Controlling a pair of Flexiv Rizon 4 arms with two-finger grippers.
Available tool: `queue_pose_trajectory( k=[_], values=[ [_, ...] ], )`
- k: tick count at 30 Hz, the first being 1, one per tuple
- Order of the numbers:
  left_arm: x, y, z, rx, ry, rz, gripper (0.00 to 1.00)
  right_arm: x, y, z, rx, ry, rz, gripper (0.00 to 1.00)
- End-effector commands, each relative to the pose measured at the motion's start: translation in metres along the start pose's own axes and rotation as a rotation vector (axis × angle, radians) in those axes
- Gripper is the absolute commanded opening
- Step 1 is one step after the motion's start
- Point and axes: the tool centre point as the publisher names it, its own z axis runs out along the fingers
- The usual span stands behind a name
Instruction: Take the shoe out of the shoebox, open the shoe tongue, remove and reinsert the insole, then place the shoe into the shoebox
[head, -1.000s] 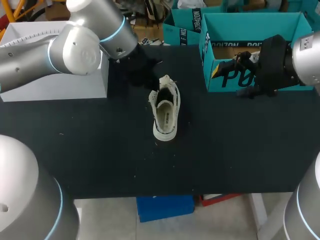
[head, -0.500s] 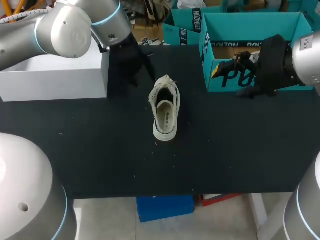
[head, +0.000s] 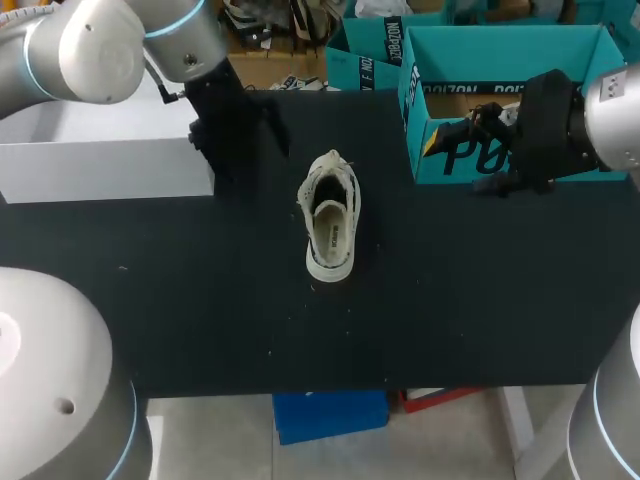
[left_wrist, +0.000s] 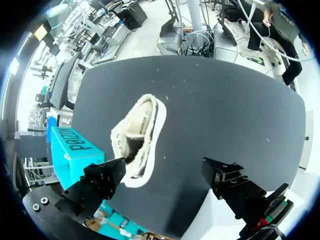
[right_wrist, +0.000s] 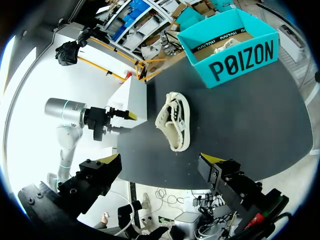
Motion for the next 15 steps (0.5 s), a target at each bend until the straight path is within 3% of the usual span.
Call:
queue_pose_trajectory(
  k=[1,13,14,15],
  values=[
    [0.0044,-0.0048,-0.0029,-0.010,-0.005,0.002,1.00,0.0005,0.0001,0.0012,-0.001,-0.002,0.000,1.00],
    [0.0044,-0.0048,-0.0029,-0.010,-0.005,0.002,1.00,0.0005,0.0001,0.0012,-0.001,-0.002,0.000,1.00],
    [0.0007,-0.0012,-0.0008,-0.048,-0.050,-0.100,1.00,0.0005,0.0001,0.0012,-0.001,-0.002,0.000,1.00],
    [-0.0018,0.0011,-0.0017,-0.030,-0.082,-0.187,1.00,0.0005,0.0001,0.0012,-0.001,-0.002,0.000,1.00]
  ],
)
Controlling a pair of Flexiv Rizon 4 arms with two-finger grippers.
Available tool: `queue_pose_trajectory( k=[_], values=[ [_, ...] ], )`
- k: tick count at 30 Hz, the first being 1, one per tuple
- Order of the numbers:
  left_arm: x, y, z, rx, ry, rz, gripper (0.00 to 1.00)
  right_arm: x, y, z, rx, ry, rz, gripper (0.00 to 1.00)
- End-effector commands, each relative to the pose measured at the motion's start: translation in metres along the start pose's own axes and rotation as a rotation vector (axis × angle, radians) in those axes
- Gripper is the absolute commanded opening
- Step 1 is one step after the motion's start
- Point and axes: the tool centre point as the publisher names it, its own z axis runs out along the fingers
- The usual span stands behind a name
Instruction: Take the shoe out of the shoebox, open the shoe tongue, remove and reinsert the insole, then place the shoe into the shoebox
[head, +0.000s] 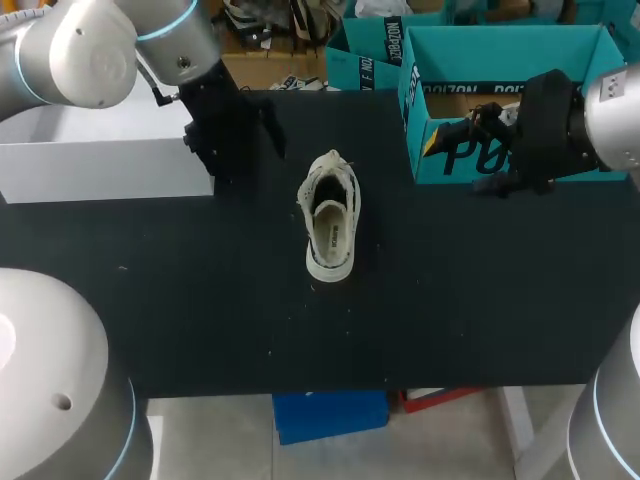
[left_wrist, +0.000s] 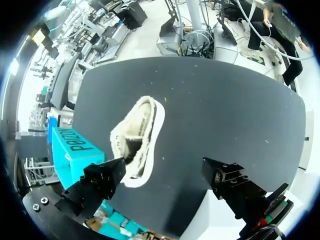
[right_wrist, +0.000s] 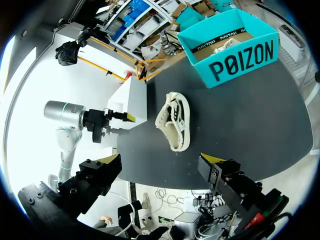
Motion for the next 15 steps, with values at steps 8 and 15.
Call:
queue_pose_trajectory(
  k=[8,15],
  values=[
    [-0.004,0.025,-0.017,0.093,-0.182,-0.803,1.00,0.001,0.000,0.001,-0.001,-0.001,0.000,1.00],
    [0.013,0.033,-0.035,0.204,-0.179,-1.173,1.00,0.001,0.000,0.001,-0.001,-0.001,0.000,1.00]
  ],
)
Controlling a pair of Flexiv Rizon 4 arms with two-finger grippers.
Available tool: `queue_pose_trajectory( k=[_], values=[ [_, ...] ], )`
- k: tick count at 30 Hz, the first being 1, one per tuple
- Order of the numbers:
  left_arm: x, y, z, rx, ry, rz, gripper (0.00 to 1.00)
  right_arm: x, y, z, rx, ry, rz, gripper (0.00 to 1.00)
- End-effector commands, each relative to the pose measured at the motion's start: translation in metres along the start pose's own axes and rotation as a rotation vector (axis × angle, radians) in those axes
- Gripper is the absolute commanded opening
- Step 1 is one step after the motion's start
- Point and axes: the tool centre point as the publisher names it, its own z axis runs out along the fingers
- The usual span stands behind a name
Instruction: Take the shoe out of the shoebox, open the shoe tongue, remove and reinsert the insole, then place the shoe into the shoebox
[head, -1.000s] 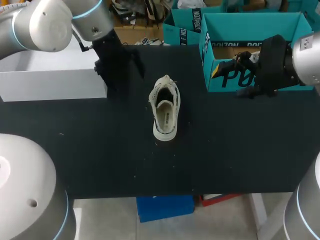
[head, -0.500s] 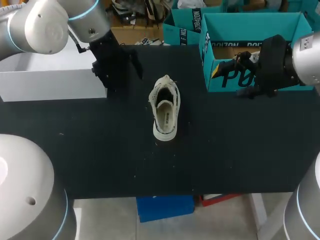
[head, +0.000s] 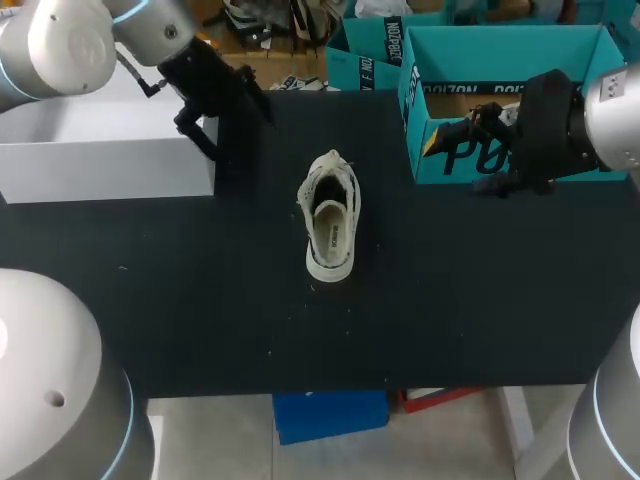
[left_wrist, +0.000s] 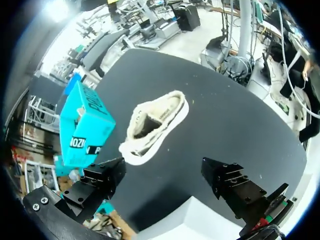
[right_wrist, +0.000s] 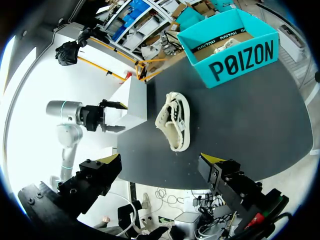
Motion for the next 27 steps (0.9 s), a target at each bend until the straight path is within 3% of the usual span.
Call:
queue_pose_trajectory(
  k=[1,7,14,22,27],
  values=[
    [0.012,0.007,-0.013,0.138,-0.058,-0.748,1.00,0.001,0.000,0.001,-0.001,-0.001,0.000,1.00],
    [0.030,0.004,-0.029,0.141,-0.079,-0.956,1.00,0.001,0.000,0.001,-0.001,-0.001,0.000,1.00],
    [0.054,-0.002,-0.044,0.158,-0.107,-1.060,1.00,0.001,0.000,0.001,-0.001,-0.001,0.000,1.00],
    [0.090,-0.004,-0.039,0.153,-0.105,-1.140,1.00,0.001,0.000,0.001,-0.001,-0.001,0.000,1.00],
    [0.101,0.000,-0.031,0.158,-0.097,-1.156,1.00,0.001,0.000,0.001,-0.001,-0.001,0.000,1.00]
  ],
)
